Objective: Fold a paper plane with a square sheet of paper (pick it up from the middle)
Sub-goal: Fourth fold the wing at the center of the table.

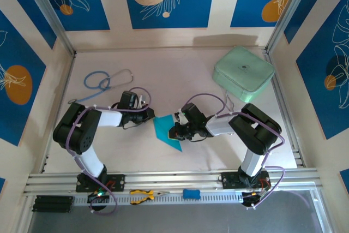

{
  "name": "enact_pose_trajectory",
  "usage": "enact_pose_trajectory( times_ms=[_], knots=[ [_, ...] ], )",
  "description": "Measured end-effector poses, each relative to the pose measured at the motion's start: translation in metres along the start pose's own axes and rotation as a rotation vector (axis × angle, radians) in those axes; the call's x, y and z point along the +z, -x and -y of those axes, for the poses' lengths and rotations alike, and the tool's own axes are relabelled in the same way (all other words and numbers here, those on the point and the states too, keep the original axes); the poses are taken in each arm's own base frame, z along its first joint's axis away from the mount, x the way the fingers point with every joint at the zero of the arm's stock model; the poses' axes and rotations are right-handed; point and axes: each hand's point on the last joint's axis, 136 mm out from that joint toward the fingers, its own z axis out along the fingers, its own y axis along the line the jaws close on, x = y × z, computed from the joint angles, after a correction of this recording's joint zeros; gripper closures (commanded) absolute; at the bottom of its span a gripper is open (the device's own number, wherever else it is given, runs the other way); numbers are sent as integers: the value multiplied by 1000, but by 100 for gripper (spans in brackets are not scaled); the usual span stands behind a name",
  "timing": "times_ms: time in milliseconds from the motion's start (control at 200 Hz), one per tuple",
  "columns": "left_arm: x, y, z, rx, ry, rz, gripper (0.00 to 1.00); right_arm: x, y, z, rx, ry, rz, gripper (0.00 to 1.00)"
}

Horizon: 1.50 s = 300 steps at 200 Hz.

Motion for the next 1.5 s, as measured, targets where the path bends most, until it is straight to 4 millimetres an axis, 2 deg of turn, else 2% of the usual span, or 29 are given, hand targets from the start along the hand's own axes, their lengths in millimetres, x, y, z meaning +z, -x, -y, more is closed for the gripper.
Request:
enact_pose_trajectory(
  times_ms=[150, 265, 365, 480, 580, 760, 915, 1200, 1400, 1500],
  knots=[
    [-13, 6, 0, -10, 36, 34, 89, 0, 0, 0, 1, 1, 1, 96],
    [-30, 13, 18, 18, 14, 76, 87, -1, 0, 0, 1, 0, 1, 96],
    [-35, 13, 39, 58, -19, 82, 87, -1, -1, 0, 3, -1, -1, 96],
    [-26, -5, 63, 117, -56, 32, 87, -1, -1, 1, 10, 0, -1, 95],
    [-12, -27, 71, 142, -76, -33, 88, -3, -1, 2, 17, 0, 0, 96],
    [13, -59, 65, 148, -76, -146, 89, -4, -2, 3, 24, 3, -3, 95],
    [26, -70, 46, 124, -39, -185, 91, -5, -2, 3, 27, 7, -7, 95],
    [30, -69, 47, 141, -76, -160, 92, -16, -5, 5, 42, -23, -24, 94],
    [30, -67, 47, 146, -86, -158, 92, -18, 13, -14, 2, -24, -6, 94],
    [30, -66, 47, 149, -87, -157, 92, -9, 13, -3, 16, -45, -16, 94]
  ],
)
